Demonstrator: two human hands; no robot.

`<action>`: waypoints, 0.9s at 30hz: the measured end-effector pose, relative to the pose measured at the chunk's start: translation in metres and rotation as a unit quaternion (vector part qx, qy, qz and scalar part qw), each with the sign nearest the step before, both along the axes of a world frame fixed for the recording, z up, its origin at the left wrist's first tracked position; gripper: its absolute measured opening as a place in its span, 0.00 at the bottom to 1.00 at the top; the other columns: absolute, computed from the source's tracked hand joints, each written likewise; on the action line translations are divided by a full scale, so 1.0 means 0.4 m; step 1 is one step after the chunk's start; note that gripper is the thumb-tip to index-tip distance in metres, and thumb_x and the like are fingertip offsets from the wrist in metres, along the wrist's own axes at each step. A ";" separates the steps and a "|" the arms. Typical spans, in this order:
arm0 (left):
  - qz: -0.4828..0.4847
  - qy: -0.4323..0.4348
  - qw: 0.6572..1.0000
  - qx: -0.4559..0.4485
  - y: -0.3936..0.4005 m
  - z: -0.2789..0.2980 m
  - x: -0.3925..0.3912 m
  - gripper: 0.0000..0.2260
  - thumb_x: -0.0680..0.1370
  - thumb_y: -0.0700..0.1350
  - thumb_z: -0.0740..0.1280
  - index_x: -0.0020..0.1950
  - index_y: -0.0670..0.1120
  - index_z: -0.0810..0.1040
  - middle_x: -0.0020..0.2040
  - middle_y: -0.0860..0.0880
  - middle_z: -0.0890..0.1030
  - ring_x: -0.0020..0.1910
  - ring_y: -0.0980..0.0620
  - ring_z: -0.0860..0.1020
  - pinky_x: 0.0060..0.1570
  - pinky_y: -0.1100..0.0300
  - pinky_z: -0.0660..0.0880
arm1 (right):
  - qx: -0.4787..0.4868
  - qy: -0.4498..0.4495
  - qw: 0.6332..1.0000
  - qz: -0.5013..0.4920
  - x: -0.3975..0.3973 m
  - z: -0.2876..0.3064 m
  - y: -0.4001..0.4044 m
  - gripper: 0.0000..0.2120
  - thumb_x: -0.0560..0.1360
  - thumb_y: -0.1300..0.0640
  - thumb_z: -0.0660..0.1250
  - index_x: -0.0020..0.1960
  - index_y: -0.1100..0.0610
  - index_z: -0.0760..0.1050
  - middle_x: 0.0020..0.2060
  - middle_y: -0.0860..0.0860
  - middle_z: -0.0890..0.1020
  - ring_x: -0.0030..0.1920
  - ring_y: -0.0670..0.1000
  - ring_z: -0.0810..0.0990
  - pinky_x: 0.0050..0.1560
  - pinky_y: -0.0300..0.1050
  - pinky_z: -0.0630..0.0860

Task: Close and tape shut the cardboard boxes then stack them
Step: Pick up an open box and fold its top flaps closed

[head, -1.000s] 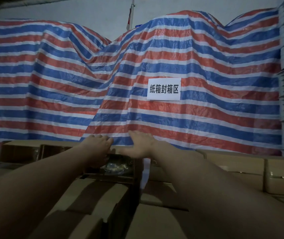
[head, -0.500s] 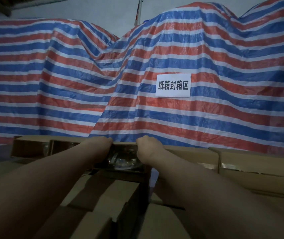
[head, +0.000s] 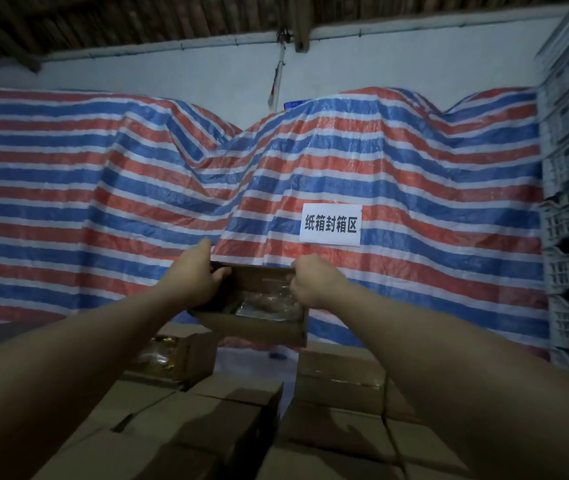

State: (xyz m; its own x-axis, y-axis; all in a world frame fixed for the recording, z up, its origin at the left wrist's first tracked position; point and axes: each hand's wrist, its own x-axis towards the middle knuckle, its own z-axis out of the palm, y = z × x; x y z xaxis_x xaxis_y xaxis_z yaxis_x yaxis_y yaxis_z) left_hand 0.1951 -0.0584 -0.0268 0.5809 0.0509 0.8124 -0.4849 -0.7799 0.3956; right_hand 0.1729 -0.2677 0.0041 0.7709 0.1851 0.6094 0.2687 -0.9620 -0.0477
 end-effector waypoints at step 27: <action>-0.463 0.085 0.866 -0.171 -0.328 -0.063 -0.726 0.28 0.56 0.79 0.68 0.54 0.74 0.71 0.52 0.59 0.82 0.48 0.59 0.82 0.39 0.63 0.79 | 0.181 0.291 0.939 0.018 -0.867 0.178 -0.442 0.29 0.80 0.66 0.54 0.25 0.56 0.81 0.23 0.48 0.78 0.26 0.49 0.80 0.48 0.49 0.80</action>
State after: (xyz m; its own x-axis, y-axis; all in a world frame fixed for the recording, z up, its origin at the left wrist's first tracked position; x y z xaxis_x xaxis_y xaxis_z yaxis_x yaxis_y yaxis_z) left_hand -0.0952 -0.1894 -0.0519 0.6109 -0.2792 0.7408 -0.7519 0.0882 0.6533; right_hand -0.1738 -0.4446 0.0752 0.9902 0.0804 0.1143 0.1285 -0.8451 -0.5189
